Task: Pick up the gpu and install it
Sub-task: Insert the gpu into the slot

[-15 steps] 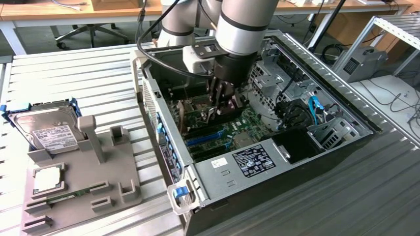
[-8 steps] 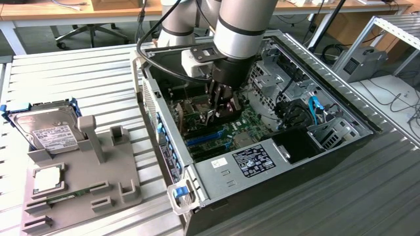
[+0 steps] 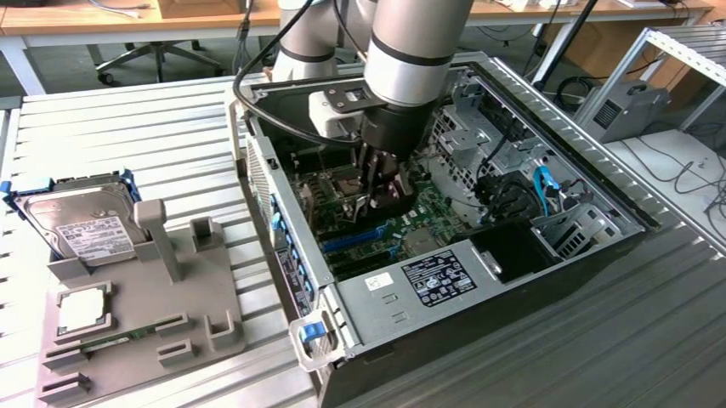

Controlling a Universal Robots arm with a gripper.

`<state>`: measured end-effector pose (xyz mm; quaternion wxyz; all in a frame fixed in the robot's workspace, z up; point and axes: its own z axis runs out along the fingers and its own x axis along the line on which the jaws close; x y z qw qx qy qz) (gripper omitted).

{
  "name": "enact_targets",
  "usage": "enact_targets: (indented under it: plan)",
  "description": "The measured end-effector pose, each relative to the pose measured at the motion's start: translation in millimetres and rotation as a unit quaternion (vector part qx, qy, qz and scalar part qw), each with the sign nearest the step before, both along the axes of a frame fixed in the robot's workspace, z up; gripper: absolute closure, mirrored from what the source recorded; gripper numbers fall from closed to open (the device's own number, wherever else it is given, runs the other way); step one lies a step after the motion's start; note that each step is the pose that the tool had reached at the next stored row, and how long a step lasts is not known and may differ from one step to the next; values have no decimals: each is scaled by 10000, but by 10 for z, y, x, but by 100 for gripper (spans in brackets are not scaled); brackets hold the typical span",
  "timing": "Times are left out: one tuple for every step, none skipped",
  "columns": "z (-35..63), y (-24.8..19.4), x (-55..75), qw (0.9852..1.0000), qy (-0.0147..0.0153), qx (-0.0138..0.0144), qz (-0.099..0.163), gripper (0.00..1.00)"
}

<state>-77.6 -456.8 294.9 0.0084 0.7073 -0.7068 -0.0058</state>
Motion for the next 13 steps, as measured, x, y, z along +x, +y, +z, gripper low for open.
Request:
enact_targets:
  plan:
    - [-5,0,-2,10000,-1,-6,-3,74]
    - [-13,0,-4,10000,-1,-11,-7,74]
    - [-17,0,-5,10000,0,-12,-11,74]
    - [-22,0,-7,10000,0,-12,-14,74]
    - [-29,0,-10,10000,0,-13,-18,74]
    - [-37,0,-15,10000,0,-12,-20,74]
    - [-43,0,-19,10000,0,-13,-21,74]
    - [-50,0,-22,10000,-1,-12,-22,74]
    - [-57,0,-24,10000,0,-12,-22,74]
    - [-62,0,-28,10000,0,-13,-22,74]
    - [-69,0,-32,10000,0,-13,-23,74]
    - [-75,0,-39,10000,0,-13,-23,74]
    - [-80,0,-49,10000,0,-13,-23,74]
